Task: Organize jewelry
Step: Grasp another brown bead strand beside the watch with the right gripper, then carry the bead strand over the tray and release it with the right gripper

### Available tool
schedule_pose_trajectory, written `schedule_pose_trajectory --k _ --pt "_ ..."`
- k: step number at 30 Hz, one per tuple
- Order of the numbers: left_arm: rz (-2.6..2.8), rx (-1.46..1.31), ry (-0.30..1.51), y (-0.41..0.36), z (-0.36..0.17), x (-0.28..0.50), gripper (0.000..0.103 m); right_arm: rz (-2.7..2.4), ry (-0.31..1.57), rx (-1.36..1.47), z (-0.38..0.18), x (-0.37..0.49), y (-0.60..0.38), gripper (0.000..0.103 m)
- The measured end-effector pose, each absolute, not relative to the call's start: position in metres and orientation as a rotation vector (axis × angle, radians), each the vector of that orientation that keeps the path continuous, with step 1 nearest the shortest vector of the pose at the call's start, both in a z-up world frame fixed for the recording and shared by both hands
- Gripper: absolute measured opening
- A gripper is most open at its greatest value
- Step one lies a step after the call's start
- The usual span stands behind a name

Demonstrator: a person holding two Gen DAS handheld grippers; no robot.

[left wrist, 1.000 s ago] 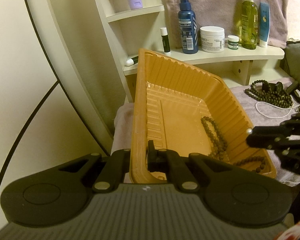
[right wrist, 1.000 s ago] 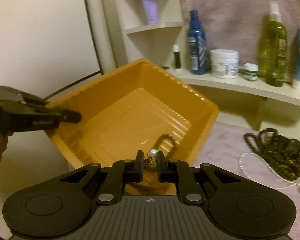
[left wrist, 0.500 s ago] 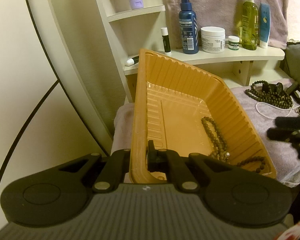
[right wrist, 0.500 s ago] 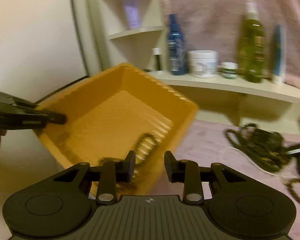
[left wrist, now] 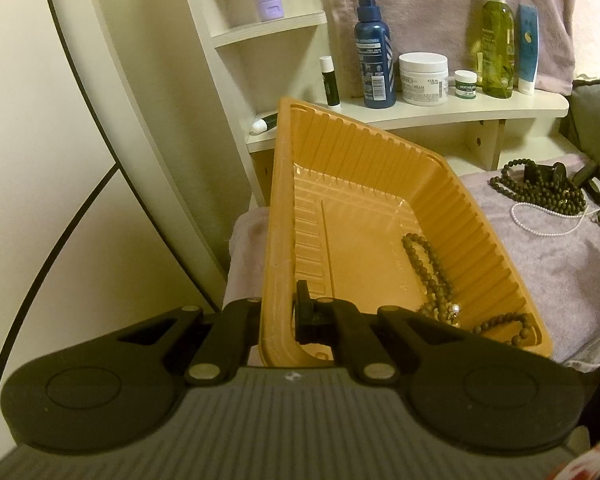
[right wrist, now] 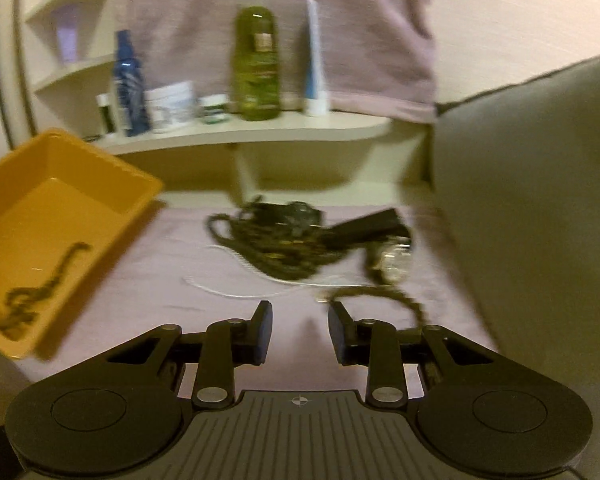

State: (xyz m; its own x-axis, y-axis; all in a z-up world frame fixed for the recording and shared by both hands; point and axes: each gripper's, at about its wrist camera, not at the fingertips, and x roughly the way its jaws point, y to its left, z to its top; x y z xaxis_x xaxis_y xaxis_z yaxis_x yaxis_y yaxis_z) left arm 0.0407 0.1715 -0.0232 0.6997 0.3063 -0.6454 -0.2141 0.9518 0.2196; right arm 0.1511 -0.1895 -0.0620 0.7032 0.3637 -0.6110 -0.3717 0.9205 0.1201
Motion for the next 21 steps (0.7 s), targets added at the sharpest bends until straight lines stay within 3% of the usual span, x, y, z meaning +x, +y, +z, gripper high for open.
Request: schedule_pose_trajectory --k 7,21 --pt "0.293 0.131 0.746 0.172 -0.023 0.041 0.003 0.421 0.679 -0.08 -0.072 0.166 -0.191 0.031" --pt "0.294 0.136 0.751 0.172 -0.023 0.042 0.003 0.425 0.714 -0.19 -0.09 0.187 -0.178 0.009"
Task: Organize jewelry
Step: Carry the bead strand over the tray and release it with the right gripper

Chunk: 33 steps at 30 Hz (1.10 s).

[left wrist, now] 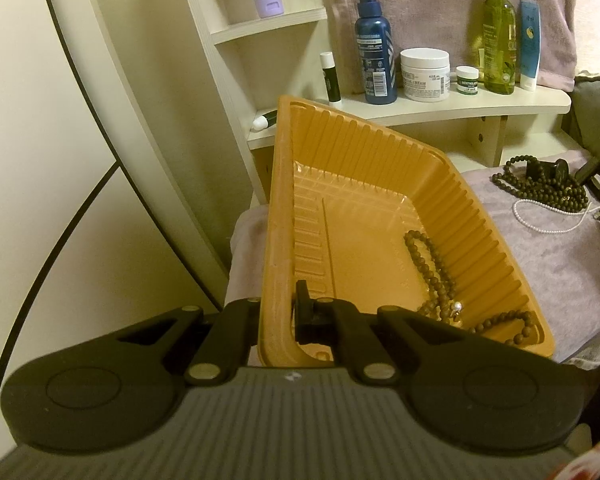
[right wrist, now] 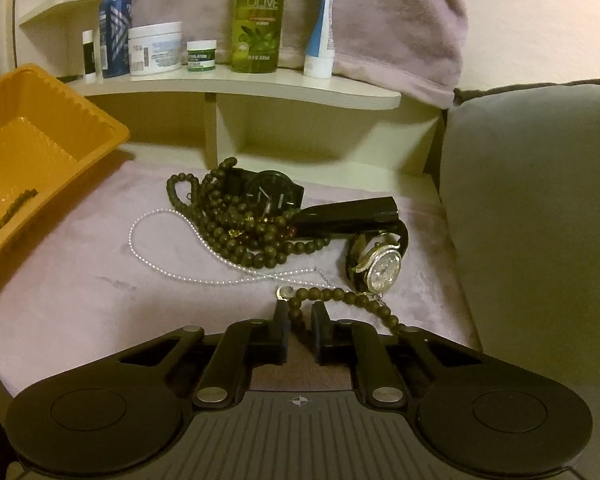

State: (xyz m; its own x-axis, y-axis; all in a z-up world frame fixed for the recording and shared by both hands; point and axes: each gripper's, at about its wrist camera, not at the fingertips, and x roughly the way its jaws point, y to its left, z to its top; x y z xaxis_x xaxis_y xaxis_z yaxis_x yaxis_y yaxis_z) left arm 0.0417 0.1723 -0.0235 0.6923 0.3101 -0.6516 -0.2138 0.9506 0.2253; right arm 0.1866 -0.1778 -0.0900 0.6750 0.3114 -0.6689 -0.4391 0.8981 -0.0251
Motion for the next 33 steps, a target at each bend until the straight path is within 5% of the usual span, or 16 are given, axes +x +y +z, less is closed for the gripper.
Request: schedule_pose_trajectory --k 19,33 --pt "0.291 0.138 0.745 0.171 -0.024 0.042 0.003 0.475 0.538 -0.071 -0.012 0.155 -0.18 0.006" --pt "0.283 0.128 0.741 0.174 -0.024 0.04 0.003 0.845 0.529 0.051 0.022 0.14 -0.082 0.006"
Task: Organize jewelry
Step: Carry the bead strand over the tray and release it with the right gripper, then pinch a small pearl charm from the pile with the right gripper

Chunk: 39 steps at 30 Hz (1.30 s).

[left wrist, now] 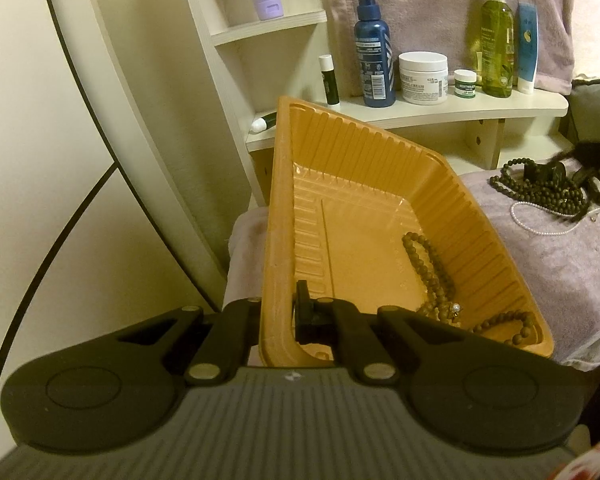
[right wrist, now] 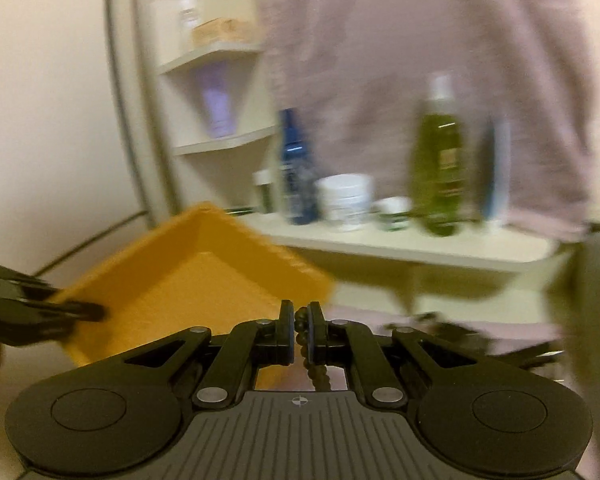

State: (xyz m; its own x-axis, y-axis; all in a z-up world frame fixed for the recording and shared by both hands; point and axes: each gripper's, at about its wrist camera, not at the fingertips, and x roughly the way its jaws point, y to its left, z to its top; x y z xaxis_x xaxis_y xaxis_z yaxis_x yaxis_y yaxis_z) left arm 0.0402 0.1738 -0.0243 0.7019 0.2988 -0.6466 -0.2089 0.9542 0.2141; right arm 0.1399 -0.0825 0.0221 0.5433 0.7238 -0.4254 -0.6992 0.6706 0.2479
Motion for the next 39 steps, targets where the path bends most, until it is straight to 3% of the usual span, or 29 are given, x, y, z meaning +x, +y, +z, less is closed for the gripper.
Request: schedule_pose_trajectory --k 13,15,16,17,39 --pt "0.28 0.119 0.738 0.176 -0.026 0.04 0.003 1.019 0.656 0.049 -0.009 0.137 -0.017 0.008" --pt "0.28 0.117 0.738 0.177 -0.026 0.04 0.003 1.008 0.653 0.057 -0.011 0.136 -0.02 0.023" --pt "0.28 0.117 0.738 0.177 -0.026 0.04 0.003 0.998 0.65 0.07 -0.011 0.136 -0.024 0.04" --pt "0.28 0.117 0.738 0.177 -0.026 0.04 0.003 0.987 0.645 0.083 -0.011 0.136 -0.029 0.047" --pt "0.282 0.128 0.739 0.176 -0.024 0.04 0.003 0.421 0.669 0.019 -0.064 0.154 -0.173 0.047"
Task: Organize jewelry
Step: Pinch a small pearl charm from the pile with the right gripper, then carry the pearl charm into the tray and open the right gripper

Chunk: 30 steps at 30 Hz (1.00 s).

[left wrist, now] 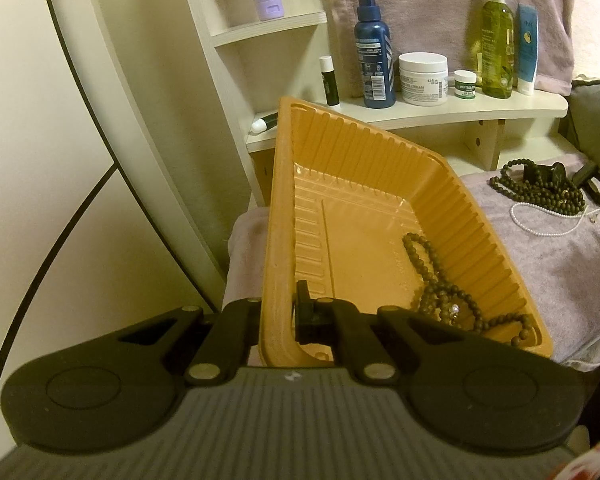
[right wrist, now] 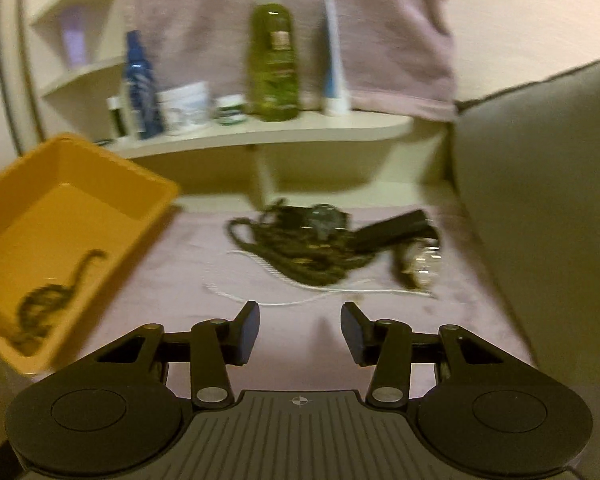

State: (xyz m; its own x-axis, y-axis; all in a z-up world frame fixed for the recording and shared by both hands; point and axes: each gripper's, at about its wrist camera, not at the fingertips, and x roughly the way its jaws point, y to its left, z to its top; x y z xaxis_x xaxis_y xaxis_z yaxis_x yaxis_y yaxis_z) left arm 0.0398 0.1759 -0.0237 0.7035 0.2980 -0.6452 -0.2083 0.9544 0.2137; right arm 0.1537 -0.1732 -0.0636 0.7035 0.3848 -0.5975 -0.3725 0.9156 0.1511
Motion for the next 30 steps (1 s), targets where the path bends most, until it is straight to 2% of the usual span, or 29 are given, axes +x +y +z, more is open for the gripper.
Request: schedule_pose_trajectory --k 4,8,19,21,30 --pt "0.285 0.131 0.742 0.175 -0.024 0.04 0.003 0.393 0.67 0.002 -0.071 0.168 -0.177 0.044" --pt "0.287 0.134 0.746 0.174 -0.024 0.041 0.003 0.38 0.689 -0.011 -0.081 0.183 -0.177 0.027" --pt "0.289 0.135 0.748 0.175 -0.024 0.042 0.003 0.372 0.698 -0.065 -0.093 0.202 -0.165 0.016" --pt "0.29 0.135 0.748 0.175 -0.025 0.042 0.003 0.375 0.7 -0.063 -0.093 0.202 -0.164 0.011" --pt "0.289 0.137 0.744 0.174 -0.026 0.042 0.003 0.432 0.645 -0.037 -0.063 0.184 -0.154 0.01"
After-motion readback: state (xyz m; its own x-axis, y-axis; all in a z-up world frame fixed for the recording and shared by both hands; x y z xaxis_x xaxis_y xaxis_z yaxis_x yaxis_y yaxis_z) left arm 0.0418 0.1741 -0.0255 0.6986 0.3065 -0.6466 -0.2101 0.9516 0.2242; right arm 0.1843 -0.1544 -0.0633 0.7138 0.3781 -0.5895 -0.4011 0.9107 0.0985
